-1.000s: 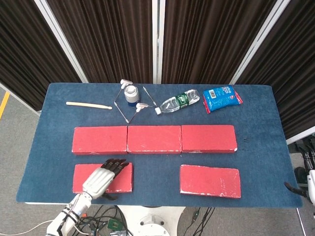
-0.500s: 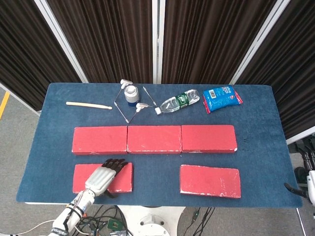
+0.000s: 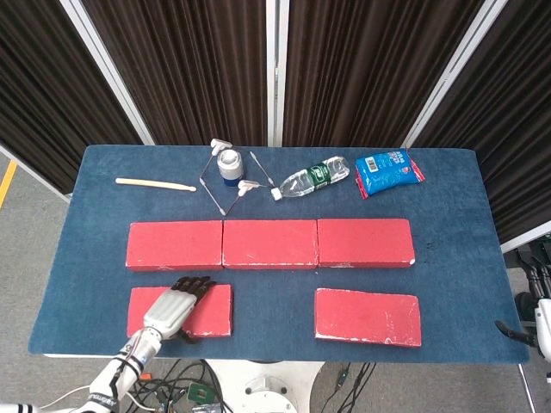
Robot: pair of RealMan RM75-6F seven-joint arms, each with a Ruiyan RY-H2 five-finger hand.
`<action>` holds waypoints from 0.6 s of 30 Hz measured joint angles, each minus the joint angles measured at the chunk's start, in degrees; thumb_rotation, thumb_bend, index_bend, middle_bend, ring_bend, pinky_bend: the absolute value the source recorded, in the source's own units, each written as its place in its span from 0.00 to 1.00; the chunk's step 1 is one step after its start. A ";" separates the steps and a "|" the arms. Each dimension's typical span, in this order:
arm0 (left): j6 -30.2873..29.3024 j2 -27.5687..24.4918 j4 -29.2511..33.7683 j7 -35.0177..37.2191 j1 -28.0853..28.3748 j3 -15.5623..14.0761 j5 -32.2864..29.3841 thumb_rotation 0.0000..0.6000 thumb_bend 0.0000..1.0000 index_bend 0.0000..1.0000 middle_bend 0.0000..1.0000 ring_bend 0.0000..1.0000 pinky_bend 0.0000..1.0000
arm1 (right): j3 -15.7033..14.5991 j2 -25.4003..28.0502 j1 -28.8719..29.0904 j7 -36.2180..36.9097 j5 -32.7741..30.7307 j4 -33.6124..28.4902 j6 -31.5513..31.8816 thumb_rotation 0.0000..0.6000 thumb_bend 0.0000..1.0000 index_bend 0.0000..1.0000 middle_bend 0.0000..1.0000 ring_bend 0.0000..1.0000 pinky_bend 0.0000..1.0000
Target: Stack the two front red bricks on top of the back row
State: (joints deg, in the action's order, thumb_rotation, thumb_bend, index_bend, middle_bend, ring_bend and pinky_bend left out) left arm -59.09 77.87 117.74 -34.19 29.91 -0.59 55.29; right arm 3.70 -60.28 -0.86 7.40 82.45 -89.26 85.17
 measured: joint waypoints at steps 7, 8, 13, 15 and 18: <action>0.35 -0.50 -0.87 2.47 0.89 0.11 -0.64 1.00 0.00 0.01 0.00 0.00 0.00 | -0.04 -0.26 0.03 -0.11 -0.01 0.14 -0.10 1.00 0.00 0.00 0.00 0.00 0.00; 0.33 -0.48 -1.00 2.82 0.92 0.10 -0.56 1.00 0.00 0.01 0.00 0.00 0.00 | -0.03 -0.27 0.03 -0.09 -0.02 0.17 -0.09 1.00 0.00 0.00 0.00 0.00 0.00; 0.76 -0.37 -1.95 4.34 1.35 -0.08 -1.21 1.00 0.00 0.01 0.00 0.00 0.00 | -0.04 -0.27 0.00 -0.01 -0.04 0.25 -0.10 1.00 0.00 0.00 0.00 0.00 0.00; 1.03 -0.36 -2.19 4.79 1.63 -0.12 -1.67 1.00 0.00 0.01 0.00 0.01 0.00 | -0.03 -0.25 0.01 0.03 -0.07 0.23 -0.14 1.00 0.00 0.00 0.00 0.00 0.00; 1.23 -0.38 -2.35 5.41 1.96 -0.20 -1.90 1.00 0.00 0.01 0.02 0.04 0.00 | -0.03 -0.24 0.02 0.00 -0.07 0.22 -0.18 1.00 0.00 0.00 0.00 0.00 0.00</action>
State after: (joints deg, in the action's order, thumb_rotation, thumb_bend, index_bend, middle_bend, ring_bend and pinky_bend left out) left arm -57.87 77.49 115.39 -28.78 31.87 -0.79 53.39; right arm 3.66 -60.52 -0.84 7.40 82.38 -89.05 84.99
